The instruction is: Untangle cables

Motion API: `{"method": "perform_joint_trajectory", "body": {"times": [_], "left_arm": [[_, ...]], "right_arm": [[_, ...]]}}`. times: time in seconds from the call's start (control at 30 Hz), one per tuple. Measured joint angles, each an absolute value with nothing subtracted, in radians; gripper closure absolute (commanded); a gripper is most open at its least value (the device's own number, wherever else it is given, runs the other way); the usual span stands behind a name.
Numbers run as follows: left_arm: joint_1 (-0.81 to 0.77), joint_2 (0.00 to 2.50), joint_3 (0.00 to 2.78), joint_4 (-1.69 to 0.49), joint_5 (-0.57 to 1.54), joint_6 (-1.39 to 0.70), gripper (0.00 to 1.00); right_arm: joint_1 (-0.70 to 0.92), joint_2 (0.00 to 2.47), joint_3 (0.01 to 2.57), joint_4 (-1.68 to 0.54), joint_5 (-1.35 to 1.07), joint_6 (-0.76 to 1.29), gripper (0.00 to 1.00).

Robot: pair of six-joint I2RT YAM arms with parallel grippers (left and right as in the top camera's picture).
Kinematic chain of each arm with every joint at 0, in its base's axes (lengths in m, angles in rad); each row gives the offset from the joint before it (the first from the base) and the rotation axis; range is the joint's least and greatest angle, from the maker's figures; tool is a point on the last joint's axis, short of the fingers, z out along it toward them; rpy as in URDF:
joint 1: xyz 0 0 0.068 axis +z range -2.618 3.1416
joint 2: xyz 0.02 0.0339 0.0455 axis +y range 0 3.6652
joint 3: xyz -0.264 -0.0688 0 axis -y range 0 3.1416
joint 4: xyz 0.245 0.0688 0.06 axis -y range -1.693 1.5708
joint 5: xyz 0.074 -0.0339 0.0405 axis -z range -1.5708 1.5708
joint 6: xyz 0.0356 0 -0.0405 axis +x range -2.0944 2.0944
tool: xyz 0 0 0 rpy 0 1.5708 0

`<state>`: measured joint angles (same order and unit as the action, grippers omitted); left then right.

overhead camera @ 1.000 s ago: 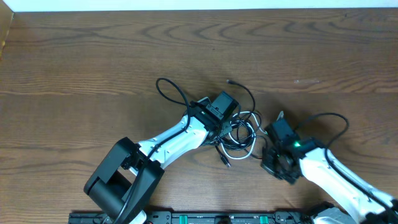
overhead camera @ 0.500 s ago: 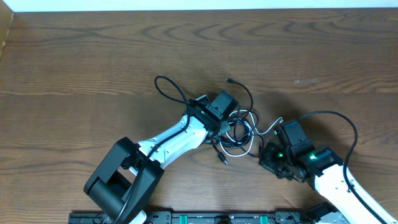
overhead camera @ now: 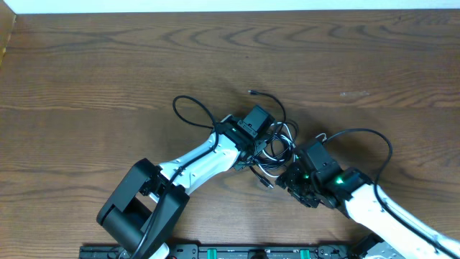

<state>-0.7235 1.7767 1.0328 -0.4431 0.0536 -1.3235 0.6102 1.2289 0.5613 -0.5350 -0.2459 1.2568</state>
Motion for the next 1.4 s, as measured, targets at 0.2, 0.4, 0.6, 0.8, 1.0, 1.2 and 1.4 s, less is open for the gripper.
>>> {"method": "perform_joint_trajectory", "body": {"times": [0.2, 0.4, 0.6, 0.8, 1.0, 1.2, 1.4], "left_arm": [[-0.722, 1.777, 1.033, -0.455, 0.113, -1.397, 0.92], [-0.715, 1.777, 1.033, -0.479, 0.130, -1.422, 0.92], [-0.715, 1.777, 1.033, -0.501, 0.152, -1.426, 0.92], [-0.715, 1.777, 1.033, -0.501, 0.155, -1.425, 0.92], [-0.722, 1.777, 1.033, -0.501, 0.093, -1.391, 0.91], [-0.727, 1.777, 1.033, -0.502, -0.071, -1.369, 0.83], [-0.722, 1.777, 1.033, -0.495, -0.196, -1.364, 0.78]], "right_arm": [[0.613, 1.369, 0.561, -0.418, -0.158, 1.369, 0.39], [0.613, 1.443, 0.568, -0.270, -0.141, 1.402, 0.71], [0.613, 1.498, 0.589, -0.292, -0.152, 1.411, 0.99], [0.605, 1.501, 0.597, -0.310, -0.164, 1.349, 0.99], [0.517, 1.443, 0.591, -0.483, -0.251, 1.157, 0.99], [0.409, 1.212, 0.584, -0.772, -0.279, 0.945, 0.99], [0.341, 0.974, 0.585, -0.911, -0.285, 0.778, 0.99]]}}
